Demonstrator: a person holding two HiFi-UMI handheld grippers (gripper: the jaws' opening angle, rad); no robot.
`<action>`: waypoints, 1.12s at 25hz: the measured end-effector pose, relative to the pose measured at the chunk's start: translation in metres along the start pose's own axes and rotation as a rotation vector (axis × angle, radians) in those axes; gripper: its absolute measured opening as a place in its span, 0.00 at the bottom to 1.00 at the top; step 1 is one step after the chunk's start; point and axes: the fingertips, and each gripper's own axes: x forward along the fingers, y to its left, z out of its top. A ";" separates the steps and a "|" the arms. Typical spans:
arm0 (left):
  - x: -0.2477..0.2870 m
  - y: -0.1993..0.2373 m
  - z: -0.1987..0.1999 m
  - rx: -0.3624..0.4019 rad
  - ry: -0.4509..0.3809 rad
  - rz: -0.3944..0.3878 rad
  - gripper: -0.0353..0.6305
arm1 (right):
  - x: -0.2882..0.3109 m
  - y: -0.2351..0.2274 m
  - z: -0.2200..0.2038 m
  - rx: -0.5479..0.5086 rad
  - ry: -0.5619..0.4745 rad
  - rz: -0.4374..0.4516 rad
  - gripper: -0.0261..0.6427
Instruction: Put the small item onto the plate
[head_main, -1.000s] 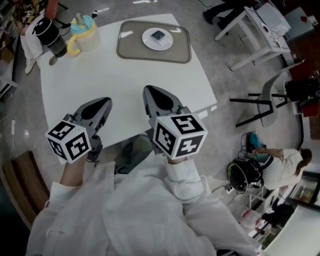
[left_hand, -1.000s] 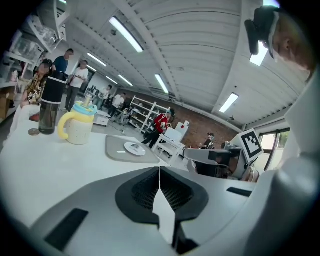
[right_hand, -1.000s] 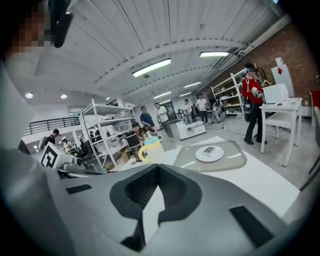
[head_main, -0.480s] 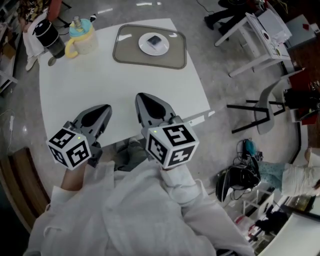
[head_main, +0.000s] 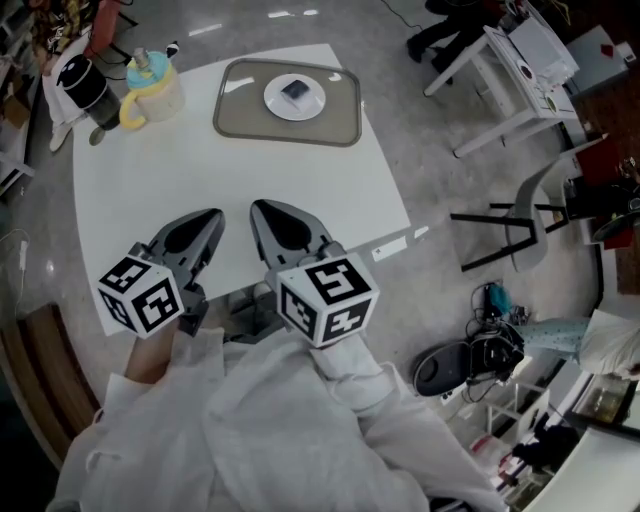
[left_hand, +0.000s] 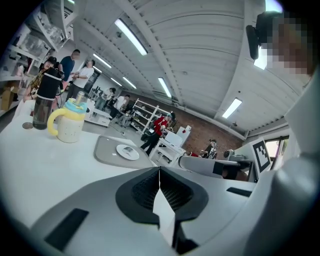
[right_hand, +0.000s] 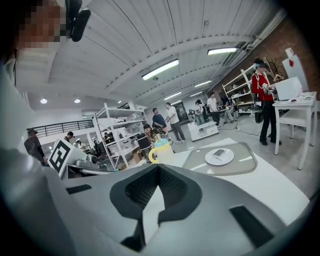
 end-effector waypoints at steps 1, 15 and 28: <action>0.001 -0.002 0.001 0.005 0.001 -0.004 0.07 | -0.001 0.000 0.001 -0.003 -0.003 0.002 0.06; 0.003 -0.002 -0.003 0.035 0.024 0.036 0.07 | 0.001 -0.002 0.000 -0.053 0.016 0.012 0.06; -0.003 0.001 -0.005 0.033 0.032 0.037 0.07 | 0.006 0.004 -0.003 -0.071 0.030 0.028 0.06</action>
